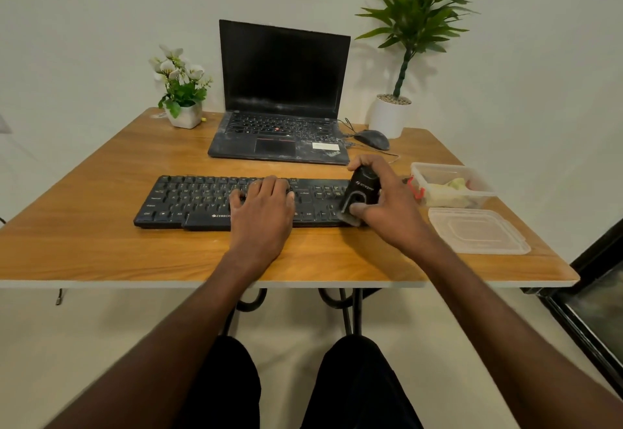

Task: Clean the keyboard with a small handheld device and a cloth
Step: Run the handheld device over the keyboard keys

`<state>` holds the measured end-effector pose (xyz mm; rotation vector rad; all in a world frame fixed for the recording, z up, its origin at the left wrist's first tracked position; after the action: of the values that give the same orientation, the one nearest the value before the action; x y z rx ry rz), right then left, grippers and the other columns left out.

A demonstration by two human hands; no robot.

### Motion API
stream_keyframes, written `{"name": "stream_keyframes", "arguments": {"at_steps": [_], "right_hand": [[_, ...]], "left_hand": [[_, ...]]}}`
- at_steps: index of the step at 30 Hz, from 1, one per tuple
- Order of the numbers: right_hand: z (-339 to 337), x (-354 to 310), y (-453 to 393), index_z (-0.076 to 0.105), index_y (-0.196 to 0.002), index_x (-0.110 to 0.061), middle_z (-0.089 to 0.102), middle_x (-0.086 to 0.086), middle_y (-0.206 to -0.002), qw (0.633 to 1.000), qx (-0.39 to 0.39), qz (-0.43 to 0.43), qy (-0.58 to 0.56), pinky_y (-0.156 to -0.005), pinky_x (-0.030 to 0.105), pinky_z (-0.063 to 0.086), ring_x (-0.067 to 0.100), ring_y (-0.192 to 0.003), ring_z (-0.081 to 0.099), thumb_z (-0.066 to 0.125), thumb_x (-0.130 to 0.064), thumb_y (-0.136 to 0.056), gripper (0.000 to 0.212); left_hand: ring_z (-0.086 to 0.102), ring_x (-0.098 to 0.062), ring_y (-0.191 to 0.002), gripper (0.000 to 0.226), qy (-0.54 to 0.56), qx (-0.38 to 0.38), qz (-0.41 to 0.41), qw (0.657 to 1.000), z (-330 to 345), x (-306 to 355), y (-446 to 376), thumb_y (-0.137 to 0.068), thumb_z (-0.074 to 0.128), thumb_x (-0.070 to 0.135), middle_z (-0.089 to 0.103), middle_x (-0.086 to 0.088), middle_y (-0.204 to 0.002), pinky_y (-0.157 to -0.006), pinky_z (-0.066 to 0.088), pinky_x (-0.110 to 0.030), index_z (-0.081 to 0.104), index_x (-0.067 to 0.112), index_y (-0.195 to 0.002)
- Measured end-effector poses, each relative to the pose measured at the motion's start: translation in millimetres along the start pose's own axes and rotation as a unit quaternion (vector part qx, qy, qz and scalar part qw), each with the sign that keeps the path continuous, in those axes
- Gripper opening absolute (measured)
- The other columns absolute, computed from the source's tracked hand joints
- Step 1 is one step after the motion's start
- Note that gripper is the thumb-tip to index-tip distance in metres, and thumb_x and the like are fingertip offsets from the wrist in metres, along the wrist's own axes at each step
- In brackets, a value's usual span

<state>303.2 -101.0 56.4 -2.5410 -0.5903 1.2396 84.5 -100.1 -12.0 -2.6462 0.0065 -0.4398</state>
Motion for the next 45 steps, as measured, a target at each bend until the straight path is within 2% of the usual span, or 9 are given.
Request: {"name": "stream_keyframes", "arguments": {"at_steps": [7, 14, 18, 21, 26, 29, 34, 41, 45], "right_hand": [[-16.9, 1.4, -0.7, 0.046, -0.122, -0.046, 0.055, 0.000, -0.120, 0.971, 0.020, -0.017, 0.236, -0.078, 0.045, 0.056, 0.024, -0.103, 0.057, 0.073, -0.005, -0.080, 0.064], [-15.0, -0.3, -0.5, 0.046, -0.124, -0.051, 0.057, -0.006, -0.120, 0.987, 0.075, -0.017, 0.139, -0.076, 0.046, 0.059, 0.020, -0.104, 0.060, 0.071, 0.002, -0.075, 0.076], [-1.3, -16.5, -4.1, 0.051, -0.125, -0.044, 0.056, -0.012, -0.120, 0.996, 0.054, -0.017, 0.063, -0.070, 0.013, 0.055, 0.010, -0.103, 0.061, 0.072, 0.008, -0.078, 0.073], [13.7, -24.7, -17.6, 0.049, -0.125, -0.044, 0.053, -0.009, -0.125, 0.998, 0.034, -0.014, 0.049, -0.067, 0.031, 0.063, 0.016, -0.105, 0.063, 0.072, 0.008, -0.078, 0.074], [62.1, -43.9, -7.1, 0.046, -0.126, -0.043, 0.052, 0.000, -0.127, 0.993, 0.018, -0.033, 0.112, -0.060, 0.011, 0.046, 0.011, -0.102, 0.054, 0.071, 0.007, -0.080, 0.073], [86.4, -60.4, 7.1, 0.045, -0.126, -0.045, 0.052, -0.004, -0.122, 0.994, 0.018, -0.062, 0.087, -0.073, 0.024, 0.057, 0.011, -0.102, 0.055, 0.069, 0.006, -0.081, 0.072], [99.6, -86.6, -7.0, 0.048, -0.126, -0.043, 0.049, -0.013, -0.121, 0.996, -0.018, -0.039, -0.079, -0.067, 0.036, 0.064, 0.014, -0.103, 0.062, 0.073, 0.007, -0.079, 0.073], [82.4, -79.6, 0.1, 0.045, -0.126, -0.048, 0.049, -0.004, -0.123, 0.980, -0.080, -0.086, 0.158, -0.085, 0.039, 0.059, 0.014, -0.106, 0.052, 0.070, -0.004, -0.085, 0.065], [48.6, -65.8, 11.0, 0.047, -0.123, -0.048, 0.051, -0.004, -0.126, 0.991, -0.014, -0.048, 0.122, -0.070, 0.022, 0.054, 0.014, -0.106, 0.056, 0.071, 0.002, -0.083, 0.068]], "left_hand": [[0.054, -0.018, -0.124, 0.035, 0.000, 0.000, 0.001, 1.000, -0.1, -0.8, 0.1, -0.114, 0.032, 0.040, 0.057, 0.004, -0.133, -0.117, 0.032, -0.055, 0.056, 0.023, -0.133], [0.056, -0.017, -0.122, 0.033, 0.034, 0.014, 0.012, 0.999, -5.1, -0.5, 1.3, -0.114, 0.035, 0.039, 0.060, 0.006, -0.129, -0.117, 0.029, -0.053, 0.059, 0.024, -0.131], [0.060, -0.010, -0.110, 0.025, 0.155, 0.065, -0.015, 0.986, -34.4, -19.4, 1.7, -0.111, 0.046, 0.040, 0.064, 0.010, -0.120, -0.118, 0.031, -0.052, 0.062, 0.028, -0.125], [0.057, -0.015, -0.125, 0.051, 0.108, 0.019, 0.011, 0.994, -54.9, -62.8, 2.8, -0.105, 0.048, 0.066, 0.062, 0.006, -0.137, -0.122, 0.030, -0.060, 0.057, 0.029, -0.138], [0.051, -0.021, -0.140, 0.099, 0.034, -0.036, 0.022, 0.999, -55.6, -101.3, 11.9, -0.080, 0.040, 0.100, 0.057, 0.002, -0.151, -0.123, 0.026, -0.062, 0.050, 0.029, -0.149], [0.051, -0.021, -0.142, 0.105, 0.029, -0.035, 0.024, 0.999, -55.5, -97.8, 12.1, -0.076, 0.038, 0.103, 0.057, 0.002, -0.153, -0.122, 0.025, -0.063, 0.049, 0.028, -0.150], [0.052, -0.022, -0.139, 0.076, 0.064, -0.022, 0.017, 0.998, -55.4, -101.5, 12.7, -0.098, 0.033, 0.080, 0.061, -0.001, -0.149, -0.121, 0.027, -0.065, 0.049, 0.027, -0.151], [0.058, -0.020, -0.135, 0.048, 0.021, -0.017, 0.007, 1.000, -53.0, -100.9, 10.3, -0.110, 0.039, 0.055, 0.063, 0.002, -0.144, -0.121, 0.026, -0.068, 0.051, 0.027, -0.146], [0.060, -0.020, -0.132, 0.045, 0.032, -0.006, 0.013, 0.999, -55.5, -97.7, 13.1, -0.111, 0.040, 0.053, 0.066, 0.001, -0.140, -0.124, 0.023, -0.066, 0.054, 0.026, -0.144]]}}
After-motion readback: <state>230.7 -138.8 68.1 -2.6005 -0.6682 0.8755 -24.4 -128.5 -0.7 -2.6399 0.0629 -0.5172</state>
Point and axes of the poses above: each hand's wrist, its own y-axis away from the middle knuckle, its own z-axis out of the palm, x = y × z, the point moved 3 cm from there along -y, towards the middle knuckle
